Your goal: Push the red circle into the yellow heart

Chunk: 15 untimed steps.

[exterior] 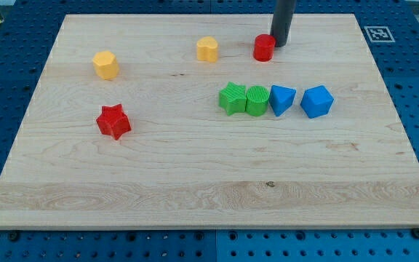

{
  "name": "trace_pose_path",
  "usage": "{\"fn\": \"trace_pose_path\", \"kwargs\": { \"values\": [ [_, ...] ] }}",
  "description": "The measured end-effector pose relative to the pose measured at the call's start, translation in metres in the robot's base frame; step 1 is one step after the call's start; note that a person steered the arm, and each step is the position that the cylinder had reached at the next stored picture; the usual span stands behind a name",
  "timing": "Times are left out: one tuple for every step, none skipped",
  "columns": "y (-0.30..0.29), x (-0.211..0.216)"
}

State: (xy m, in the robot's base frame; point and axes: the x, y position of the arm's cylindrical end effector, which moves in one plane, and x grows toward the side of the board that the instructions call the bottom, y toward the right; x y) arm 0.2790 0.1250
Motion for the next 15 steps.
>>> {"fn": "trace_pose_path", "kwargs": {
  "values": [
    [-0.008,0.002],
    [0.005,0.007],
    [0.007,0.022],
    [-0.005,0.037],
    [-0.008,0.038],
    [-0.022,0.038],
    [-0.036,0.038],
    [-0.055,0.038],
    [-0.046,0.038],
    [-0.019,0.033],
    [-0.024,0.014],
    [-0.058,0.021],
    [-0.058,0.021],
    [-0.058,0.013],
    [-0.058,-0.009]
  ]
}}
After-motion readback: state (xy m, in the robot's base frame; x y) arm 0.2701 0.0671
